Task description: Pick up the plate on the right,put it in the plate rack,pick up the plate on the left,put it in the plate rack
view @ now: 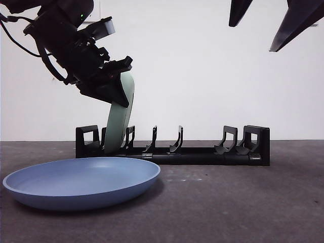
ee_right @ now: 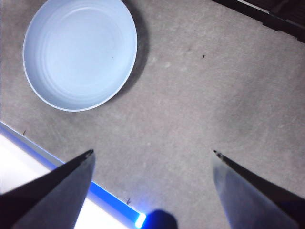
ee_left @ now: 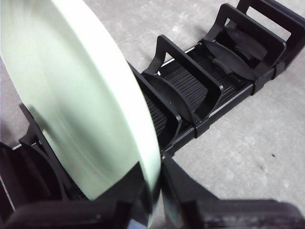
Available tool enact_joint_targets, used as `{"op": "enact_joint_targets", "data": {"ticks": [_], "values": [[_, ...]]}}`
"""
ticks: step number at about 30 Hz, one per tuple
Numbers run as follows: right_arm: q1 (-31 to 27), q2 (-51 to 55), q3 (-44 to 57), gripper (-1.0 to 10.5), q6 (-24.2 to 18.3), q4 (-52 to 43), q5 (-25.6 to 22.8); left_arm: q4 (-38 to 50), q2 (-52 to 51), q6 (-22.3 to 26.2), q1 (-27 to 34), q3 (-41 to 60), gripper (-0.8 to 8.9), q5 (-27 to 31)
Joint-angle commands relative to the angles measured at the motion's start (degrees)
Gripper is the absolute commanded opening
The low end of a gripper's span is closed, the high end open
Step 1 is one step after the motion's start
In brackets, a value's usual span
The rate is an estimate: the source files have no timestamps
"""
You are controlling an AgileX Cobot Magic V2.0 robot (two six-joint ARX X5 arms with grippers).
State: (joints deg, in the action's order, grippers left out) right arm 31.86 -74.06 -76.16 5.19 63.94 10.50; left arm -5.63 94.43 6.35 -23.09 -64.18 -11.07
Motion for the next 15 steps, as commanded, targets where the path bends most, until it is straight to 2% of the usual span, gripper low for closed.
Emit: {"op": "enact_joint_targets", "data": {"ticks": [1,4,15], "values": [[0.11,0.09,0.59,4.1,0.2,-0.44,-0.02,-0.63,0.2,0.74,0.17,-0.11,0.98,0.13],[0.11,0.09,0.59,4.1,0.2,-0.52,-0.02,-0.79,0.07,0.72,0.15,-0.11,2.27,0.13],[0.11,0.09,0.59,4.1,0.22,-0.76,-0.02,-2.08,-4.61,0.72,-0.22,-0.11,2.29,0.11]]}}
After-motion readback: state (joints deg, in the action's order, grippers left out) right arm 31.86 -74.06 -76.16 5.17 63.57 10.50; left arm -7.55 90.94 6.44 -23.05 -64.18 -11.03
